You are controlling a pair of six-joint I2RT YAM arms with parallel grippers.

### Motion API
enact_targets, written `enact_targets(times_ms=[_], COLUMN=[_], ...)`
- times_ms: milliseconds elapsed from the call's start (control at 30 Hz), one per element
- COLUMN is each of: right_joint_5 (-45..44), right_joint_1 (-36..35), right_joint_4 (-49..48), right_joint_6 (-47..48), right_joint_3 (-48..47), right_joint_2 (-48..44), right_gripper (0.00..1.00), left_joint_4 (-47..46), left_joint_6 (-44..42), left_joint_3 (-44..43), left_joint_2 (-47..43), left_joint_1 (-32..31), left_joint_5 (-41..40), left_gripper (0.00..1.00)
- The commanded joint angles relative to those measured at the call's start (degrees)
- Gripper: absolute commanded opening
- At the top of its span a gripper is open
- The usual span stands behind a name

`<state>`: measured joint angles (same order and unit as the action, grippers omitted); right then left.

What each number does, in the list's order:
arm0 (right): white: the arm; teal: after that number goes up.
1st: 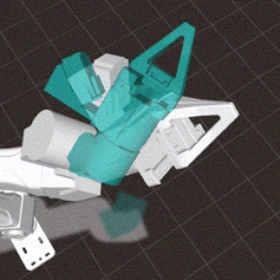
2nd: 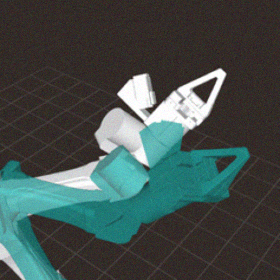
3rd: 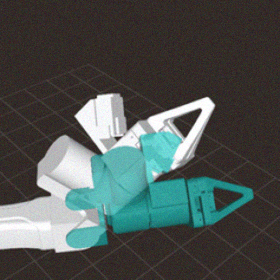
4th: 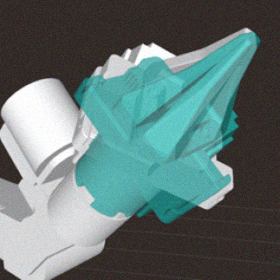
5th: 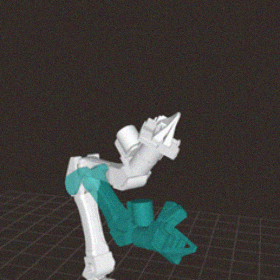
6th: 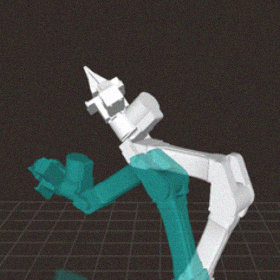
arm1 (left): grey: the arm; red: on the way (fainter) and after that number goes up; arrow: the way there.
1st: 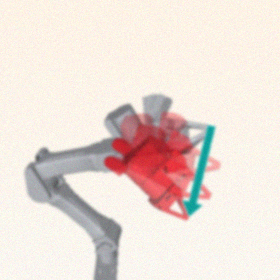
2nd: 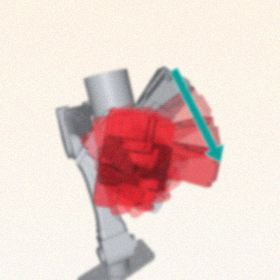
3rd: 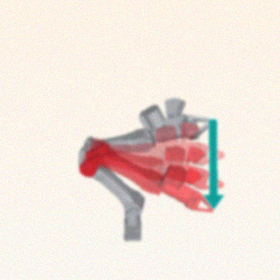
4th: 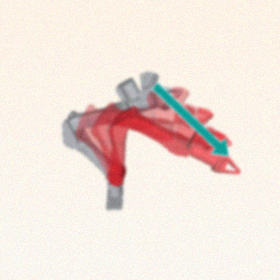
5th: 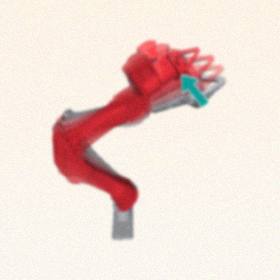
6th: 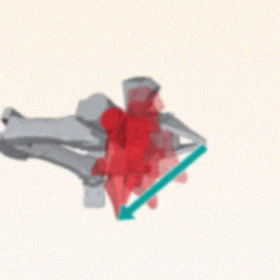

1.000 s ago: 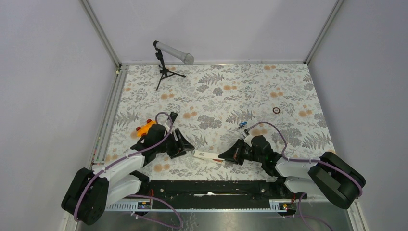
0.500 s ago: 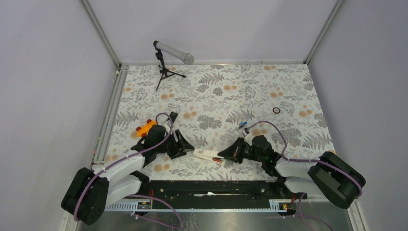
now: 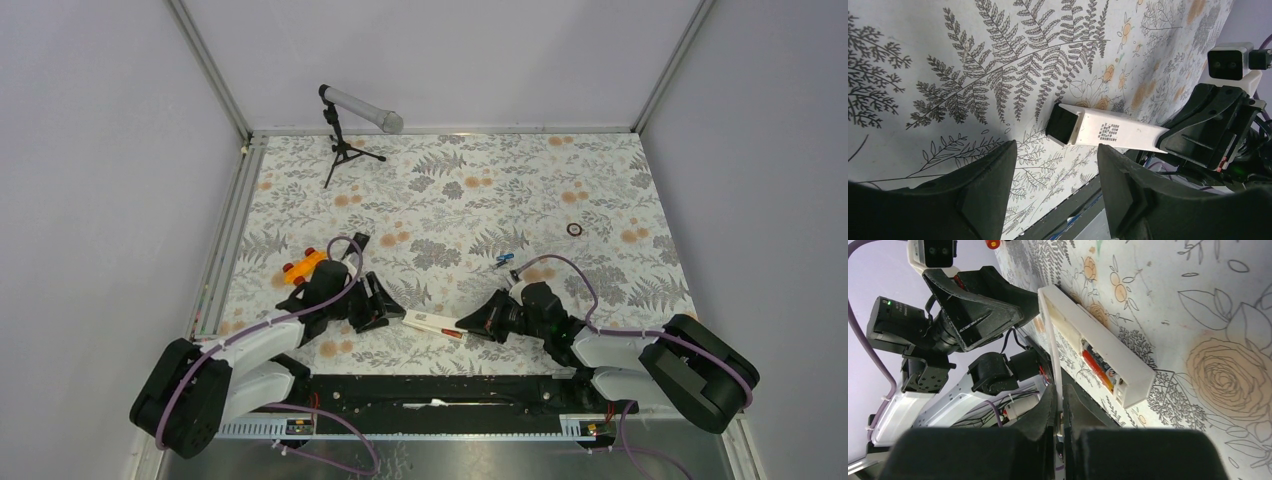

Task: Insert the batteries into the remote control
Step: Load the battery cover into the remote control.

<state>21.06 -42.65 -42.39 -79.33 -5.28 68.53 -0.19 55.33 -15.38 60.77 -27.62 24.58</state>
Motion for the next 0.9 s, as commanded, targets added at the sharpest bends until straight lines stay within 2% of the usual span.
enact_targets(times_ms=[0, 433, 667, 867], right_joint_5=[-1.9, 0.1, -2.8, -6.5], right_joint_1=[-0.6, -1.8, -3.1, -3.1], right_joint_4=[5.7, 12.6, 15.6, 24.2], right_joint_6=[2.2, 8.1, 8.0, 9.3], right_joint_3=[-0.4, -3.6, -3.8, -4.3], right_joint_2=[0.5, 2.4, 2.0, -2.3], right_gripper=[0.00, 0.00, 0.00, 0.00], left_joint_4=[-3.7, -5.2, -5.1, -3.6], left_joint_6=[-0.7, -0.5, -0.3, -1.1], left_joint_3=[-0.2, -1.1, -1.1, -1.1], left_joint_2=[0.8, 3.8, 4.4, 4.5], left_joint_1=[-0.6, -3.4, -5.0, -5.7], left_joint_5=[-1.3, -2.8, -3.7, -5.0], left_gripper=[0.63, 0.62, 0.57, 0.55])
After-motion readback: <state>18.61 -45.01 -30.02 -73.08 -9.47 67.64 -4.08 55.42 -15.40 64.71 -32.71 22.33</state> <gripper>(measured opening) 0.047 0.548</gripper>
